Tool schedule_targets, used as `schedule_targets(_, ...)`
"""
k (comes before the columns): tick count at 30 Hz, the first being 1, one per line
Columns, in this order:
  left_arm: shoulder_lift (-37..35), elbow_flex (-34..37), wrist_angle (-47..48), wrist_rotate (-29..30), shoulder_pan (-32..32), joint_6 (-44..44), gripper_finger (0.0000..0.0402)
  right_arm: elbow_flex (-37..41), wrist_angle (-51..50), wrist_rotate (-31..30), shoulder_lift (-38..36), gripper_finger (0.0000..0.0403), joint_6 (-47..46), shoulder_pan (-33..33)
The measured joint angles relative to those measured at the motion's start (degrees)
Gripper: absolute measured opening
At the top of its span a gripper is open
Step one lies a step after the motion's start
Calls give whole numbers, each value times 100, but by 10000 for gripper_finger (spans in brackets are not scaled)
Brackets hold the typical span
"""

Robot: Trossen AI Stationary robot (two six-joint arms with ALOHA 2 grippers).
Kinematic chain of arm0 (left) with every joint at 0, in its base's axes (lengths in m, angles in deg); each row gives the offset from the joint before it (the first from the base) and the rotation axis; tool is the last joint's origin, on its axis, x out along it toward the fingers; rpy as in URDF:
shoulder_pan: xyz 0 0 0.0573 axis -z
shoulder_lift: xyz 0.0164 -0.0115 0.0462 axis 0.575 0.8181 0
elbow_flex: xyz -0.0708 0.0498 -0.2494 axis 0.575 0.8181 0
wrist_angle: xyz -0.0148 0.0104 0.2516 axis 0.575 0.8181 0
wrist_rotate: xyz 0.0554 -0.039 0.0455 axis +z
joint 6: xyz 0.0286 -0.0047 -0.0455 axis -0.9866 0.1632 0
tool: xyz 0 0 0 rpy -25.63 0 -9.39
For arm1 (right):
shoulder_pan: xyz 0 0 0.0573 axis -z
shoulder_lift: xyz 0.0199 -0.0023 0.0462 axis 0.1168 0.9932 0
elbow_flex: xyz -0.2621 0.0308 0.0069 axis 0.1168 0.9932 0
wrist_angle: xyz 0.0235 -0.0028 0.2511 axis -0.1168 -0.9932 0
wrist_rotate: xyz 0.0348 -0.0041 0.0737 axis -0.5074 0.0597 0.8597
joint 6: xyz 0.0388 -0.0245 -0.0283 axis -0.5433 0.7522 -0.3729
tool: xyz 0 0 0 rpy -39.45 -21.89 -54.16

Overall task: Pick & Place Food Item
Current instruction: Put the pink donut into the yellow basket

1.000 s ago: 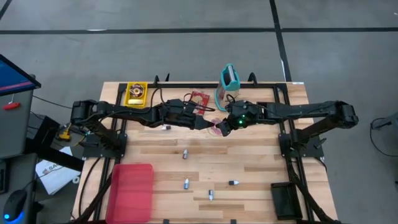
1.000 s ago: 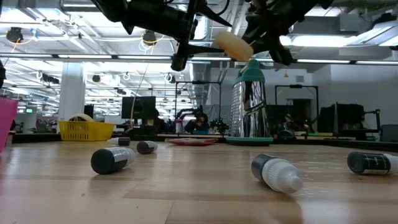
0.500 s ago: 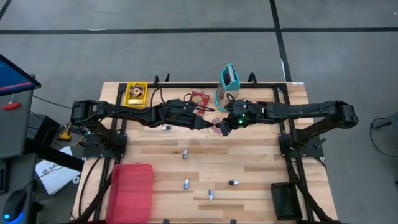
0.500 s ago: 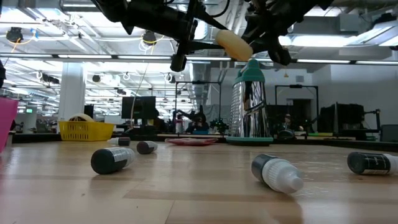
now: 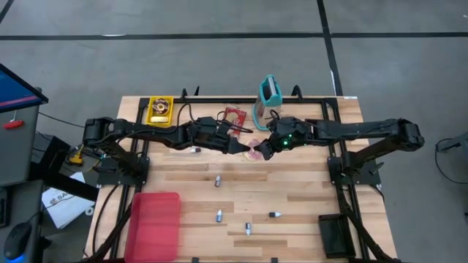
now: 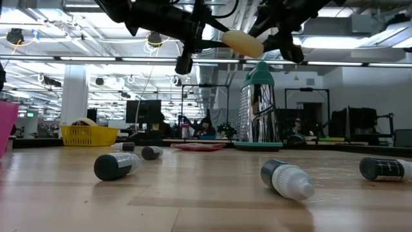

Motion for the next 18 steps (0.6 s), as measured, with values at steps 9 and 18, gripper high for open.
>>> schedule_targets(9, -309, 9, 985, -94, -175, -493, 82, 0, -419, -62, -549, 199, -462, -270)
schedule_targets(18, -1762, -4, 3242, 729, -889, -1366, 82, -7, -1459, -520, -1219, 208, -799, -454)
